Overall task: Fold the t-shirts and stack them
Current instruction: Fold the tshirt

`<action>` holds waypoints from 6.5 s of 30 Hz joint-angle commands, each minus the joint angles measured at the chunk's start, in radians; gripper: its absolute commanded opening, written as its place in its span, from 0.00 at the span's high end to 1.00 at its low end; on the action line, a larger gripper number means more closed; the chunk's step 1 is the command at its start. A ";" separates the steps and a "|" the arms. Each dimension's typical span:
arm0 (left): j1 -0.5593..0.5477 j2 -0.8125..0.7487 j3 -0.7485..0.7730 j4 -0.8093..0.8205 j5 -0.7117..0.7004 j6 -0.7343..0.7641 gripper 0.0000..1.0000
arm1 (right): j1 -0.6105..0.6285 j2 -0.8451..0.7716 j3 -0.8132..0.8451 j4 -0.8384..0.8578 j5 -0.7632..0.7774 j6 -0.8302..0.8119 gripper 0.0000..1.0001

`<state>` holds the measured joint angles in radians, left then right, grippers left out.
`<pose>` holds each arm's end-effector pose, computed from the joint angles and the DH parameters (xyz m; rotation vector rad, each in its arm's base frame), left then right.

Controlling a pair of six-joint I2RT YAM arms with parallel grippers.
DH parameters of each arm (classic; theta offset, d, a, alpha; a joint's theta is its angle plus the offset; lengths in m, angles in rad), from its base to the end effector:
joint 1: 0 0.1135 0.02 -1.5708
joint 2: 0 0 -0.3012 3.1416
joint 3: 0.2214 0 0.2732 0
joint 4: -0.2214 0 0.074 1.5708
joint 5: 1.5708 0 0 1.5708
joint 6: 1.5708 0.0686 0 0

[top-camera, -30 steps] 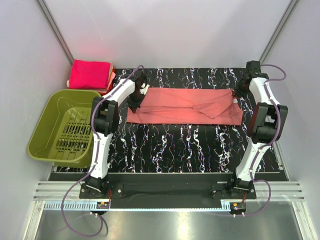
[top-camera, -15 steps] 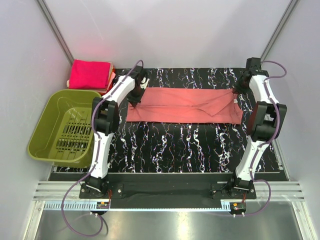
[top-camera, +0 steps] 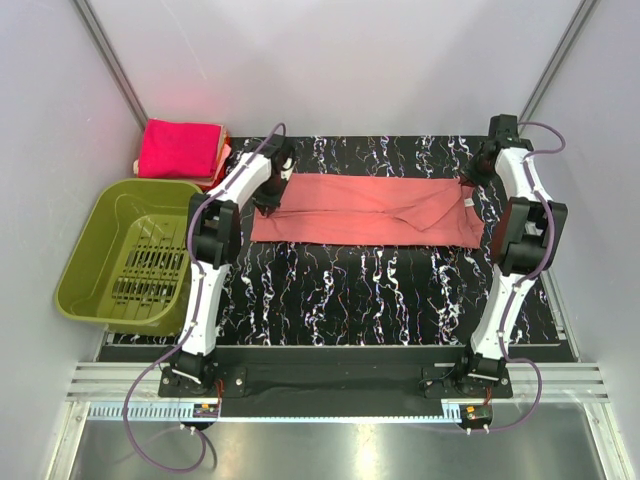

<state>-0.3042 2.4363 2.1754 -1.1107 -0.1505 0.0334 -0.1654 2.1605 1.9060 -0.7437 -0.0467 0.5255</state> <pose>0.5282 -0.1550 0.1589 0.4687 2.8811 0.1787 0.5310 -0.0854 0.2350 0.8568 2.4332 0.1952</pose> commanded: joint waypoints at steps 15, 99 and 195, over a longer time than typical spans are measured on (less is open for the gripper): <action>0.010 -0.207 -0.035 0.046 0.174 -0.142 0.58 | 0.007 -0.185 -0.083 -0.054 -0.022 0.022 0.67; 0.079 -0.405 -0.571 0.290 0.267 -0.216 0.52 | 0.095 -0.432 -0.803 0.359 -0.171 0.323 0.60; -0.268 -0.683 -1.130 0.567 0.317 -0.417 0.47 | 0.099 0.021 -0.374 0.340 -0.085 -0.053 0.75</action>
<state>-0.5076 1.7939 1.1301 -0.5888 0.1024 -0.2916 -0.0620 2.0907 1.4601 -0.4290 -0.1585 0.5652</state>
